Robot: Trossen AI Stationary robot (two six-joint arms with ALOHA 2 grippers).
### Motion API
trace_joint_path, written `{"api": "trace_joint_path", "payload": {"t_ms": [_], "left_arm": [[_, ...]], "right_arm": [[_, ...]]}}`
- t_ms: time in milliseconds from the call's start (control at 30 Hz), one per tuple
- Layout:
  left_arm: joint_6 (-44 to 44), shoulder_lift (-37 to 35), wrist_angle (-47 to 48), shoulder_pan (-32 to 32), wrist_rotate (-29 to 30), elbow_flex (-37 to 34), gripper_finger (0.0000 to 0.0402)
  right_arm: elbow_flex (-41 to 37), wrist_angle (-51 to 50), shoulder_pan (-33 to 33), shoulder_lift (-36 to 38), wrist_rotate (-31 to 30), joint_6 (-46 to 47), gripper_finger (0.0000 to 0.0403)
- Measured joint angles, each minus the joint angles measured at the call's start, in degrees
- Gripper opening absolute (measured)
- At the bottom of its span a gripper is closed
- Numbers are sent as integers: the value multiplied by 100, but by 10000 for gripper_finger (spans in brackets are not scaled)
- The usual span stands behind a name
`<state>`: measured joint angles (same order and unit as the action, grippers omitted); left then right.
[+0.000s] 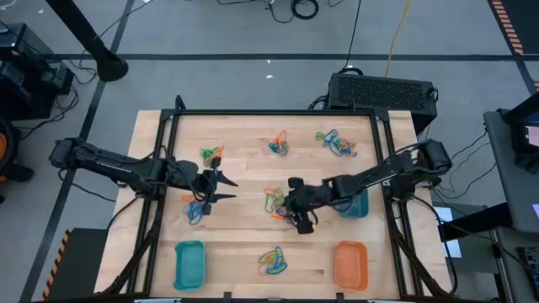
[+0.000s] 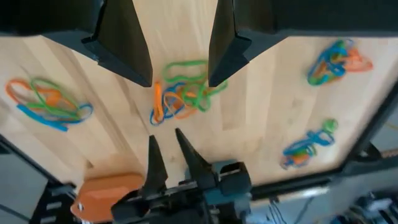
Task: Sort rubber bands into baskets
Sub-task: Put the orange rubber band into the orange bin
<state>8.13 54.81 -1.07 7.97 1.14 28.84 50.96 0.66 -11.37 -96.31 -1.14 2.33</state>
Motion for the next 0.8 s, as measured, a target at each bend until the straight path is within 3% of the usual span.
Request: {"api": "trace_joint_path", "payload": {"t_ms": [167, 433, 800], "left_arm": [[-10, 267, -17, 5, -228, 0, 163], [16, 362, -86, -2, -229, 0, 163], [-28, 360, -119, 0, -238, 0, 164]], "right_arm": [[0, -104, -37, -359, -3, 29, 169], [0, -365, -1, -267, -11, 144, 168], [-2, -558, 131, -494, -7, 53, 129]]}}
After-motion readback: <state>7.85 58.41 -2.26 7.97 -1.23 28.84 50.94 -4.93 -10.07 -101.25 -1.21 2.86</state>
